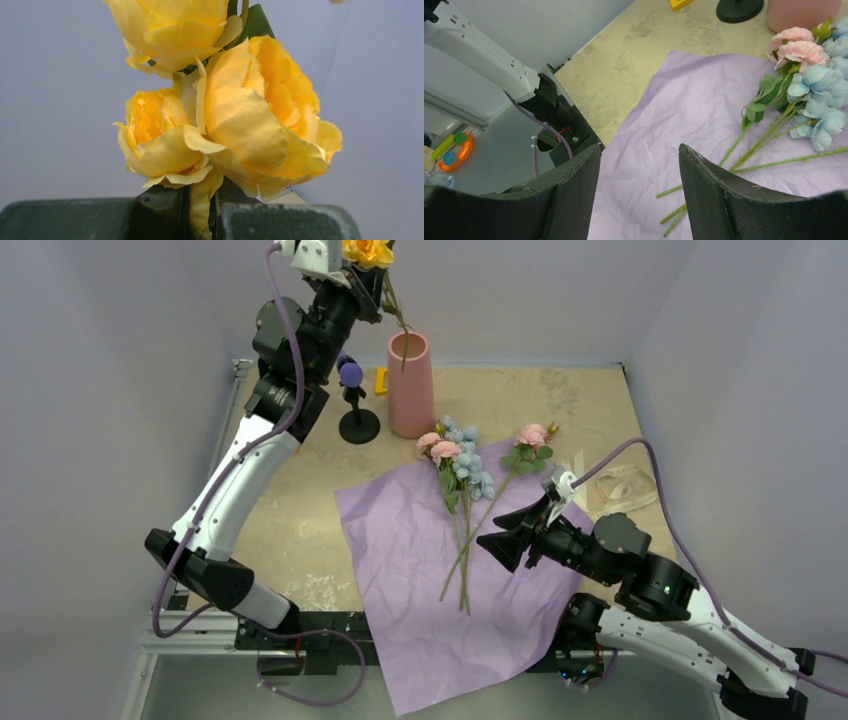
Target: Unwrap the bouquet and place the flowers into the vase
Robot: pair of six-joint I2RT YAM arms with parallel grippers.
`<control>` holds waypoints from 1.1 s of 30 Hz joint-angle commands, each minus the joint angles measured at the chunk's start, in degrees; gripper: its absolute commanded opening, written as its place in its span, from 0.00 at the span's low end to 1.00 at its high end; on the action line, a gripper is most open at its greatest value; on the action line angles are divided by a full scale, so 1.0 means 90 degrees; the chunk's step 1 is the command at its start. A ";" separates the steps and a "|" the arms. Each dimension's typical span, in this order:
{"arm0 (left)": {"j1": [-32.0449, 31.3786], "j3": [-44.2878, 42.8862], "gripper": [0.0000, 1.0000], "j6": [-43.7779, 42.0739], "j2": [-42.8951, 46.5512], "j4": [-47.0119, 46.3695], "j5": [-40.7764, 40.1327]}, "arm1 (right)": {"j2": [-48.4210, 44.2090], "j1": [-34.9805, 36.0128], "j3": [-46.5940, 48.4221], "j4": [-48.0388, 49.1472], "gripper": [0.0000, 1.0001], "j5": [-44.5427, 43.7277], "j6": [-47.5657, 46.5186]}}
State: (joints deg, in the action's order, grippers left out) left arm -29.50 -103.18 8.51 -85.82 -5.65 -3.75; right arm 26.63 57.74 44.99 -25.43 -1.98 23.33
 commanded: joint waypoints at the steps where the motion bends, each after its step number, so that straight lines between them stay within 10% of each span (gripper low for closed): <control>1: 0.0239 -0.0521 0.00 -0.0195 -0.0232 -0.1221 0.0063 | -0.0103 0.0030 -0.0143 0.0300 0.63 -0.0019 0.0048; 33: 0.0631 0.0343 0.00 0.0577 -0.1290 -0.1942 0.0232 | -0.0205 0.0028 0.0197 -0.0116 0.63 -0.0453 -0.0340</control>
State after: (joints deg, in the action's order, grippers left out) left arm -24.47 -102.72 11.49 -96.12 -19.40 -2.42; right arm 26.41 57.74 43.33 -26.24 -3.53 21.87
